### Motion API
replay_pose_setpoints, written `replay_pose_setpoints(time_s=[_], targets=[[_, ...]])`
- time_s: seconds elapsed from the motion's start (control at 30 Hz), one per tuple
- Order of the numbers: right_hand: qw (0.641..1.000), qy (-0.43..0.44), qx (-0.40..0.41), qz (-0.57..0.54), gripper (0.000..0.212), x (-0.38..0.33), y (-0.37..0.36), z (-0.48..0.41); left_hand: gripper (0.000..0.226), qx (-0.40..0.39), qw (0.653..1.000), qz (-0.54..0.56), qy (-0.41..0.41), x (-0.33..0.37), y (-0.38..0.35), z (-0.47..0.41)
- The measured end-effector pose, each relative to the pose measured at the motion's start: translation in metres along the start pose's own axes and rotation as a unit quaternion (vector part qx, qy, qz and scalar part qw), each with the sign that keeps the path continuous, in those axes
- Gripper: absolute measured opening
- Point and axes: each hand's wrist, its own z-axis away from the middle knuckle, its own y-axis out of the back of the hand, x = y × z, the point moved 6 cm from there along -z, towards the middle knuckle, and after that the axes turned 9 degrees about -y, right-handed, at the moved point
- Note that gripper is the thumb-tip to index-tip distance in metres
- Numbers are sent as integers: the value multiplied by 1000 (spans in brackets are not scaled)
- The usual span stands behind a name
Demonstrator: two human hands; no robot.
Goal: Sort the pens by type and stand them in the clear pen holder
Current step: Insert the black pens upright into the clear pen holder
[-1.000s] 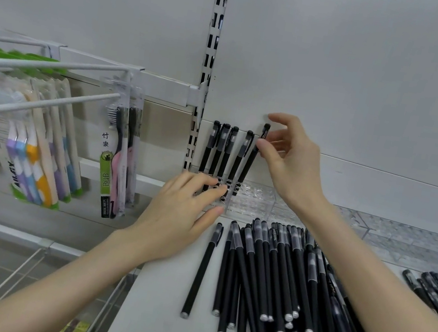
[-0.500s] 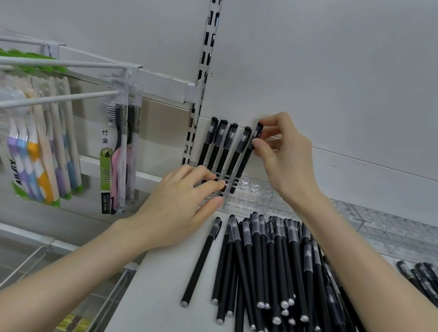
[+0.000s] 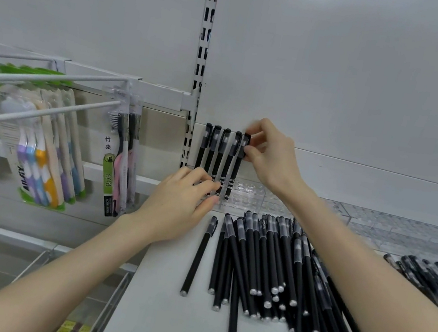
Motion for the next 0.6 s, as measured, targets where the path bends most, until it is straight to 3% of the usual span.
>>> replay_pose_setpoints(time_s=[0.23,0.4,0.5,0.6], targets=[[1000,5,7,19,26,-2,6,12,69,-23,1000,-7,5,1,2,-1],[999,6,9,39,13,-1,24,40,44,-8,999,15,35,5,9,0],[997,-16,-43,64,13,9,28,62,41,36,996,53,70,17,20,10],[984,-26,-124,127,24,27,21,80,51,-14,983,106,147,31,15,26]])
